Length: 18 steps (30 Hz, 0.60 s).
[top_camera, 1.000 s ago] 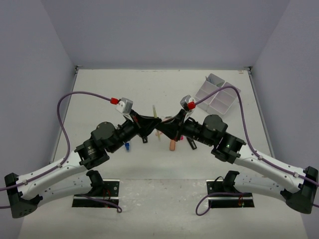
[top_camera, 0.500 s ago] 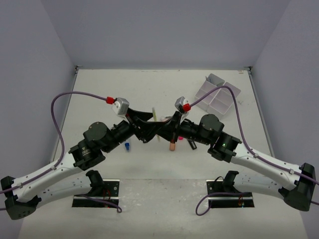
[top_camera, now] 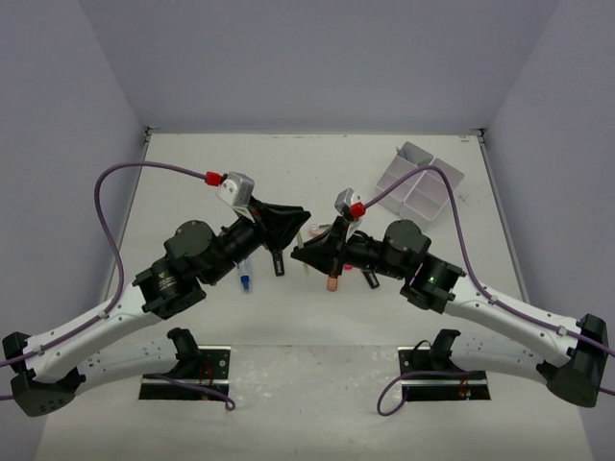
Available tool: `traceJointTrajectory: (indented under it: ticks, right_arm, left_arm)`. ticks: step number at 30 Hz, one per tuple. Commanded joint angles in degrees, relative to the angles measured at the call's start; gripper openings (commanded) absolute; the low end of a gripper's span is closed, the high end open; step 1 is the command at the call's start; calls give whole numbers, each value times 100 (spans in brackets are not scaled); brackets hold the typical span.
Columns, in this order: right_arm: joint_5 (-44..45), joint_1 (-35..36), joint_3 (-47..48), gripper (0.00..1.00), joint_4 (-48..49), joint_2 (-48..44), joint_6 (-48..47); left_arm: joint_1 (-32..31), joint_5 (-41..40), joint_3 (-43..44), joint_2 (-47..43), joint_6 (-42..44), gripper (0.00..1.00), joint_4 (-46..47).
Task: Sort the stationery into containers
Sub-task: Close the pen cap on the pen.
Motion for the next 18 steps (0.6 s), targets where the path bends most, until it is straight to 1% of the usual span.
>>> traceJointTrajectory:
  ticks: [1,3,4,8,11,15,18]
  right_arm:
    - [-71,4,213,0,6,-136,-176]
    - [8,4,272,0,11,-154,-184]
    - [121,4,352,0,-9,-168,-191]
    - [453,-203,967,0,-150,-50,-141]
    - [436,-497,1654,0,-277,208,-61]
    - [405,-898,2931,0,-537,772,28]
    - [445,-1025,3820,0,-741,1164,-23]
  left_arm:
    - [10,55,48,33,94,16,-1]
    - [2,135,9,32,22,4,-9]
    - [9,268,-44,26,-32,1,-9]
    - [1,577,-420,-82,-375,0,29]
    - [-8,876,-898,-169,-667,0,71]
    - [-69,1114,-1346,-196,-985,0,352]
    - [-185,1402,-1652,-190,-1129,0,586]
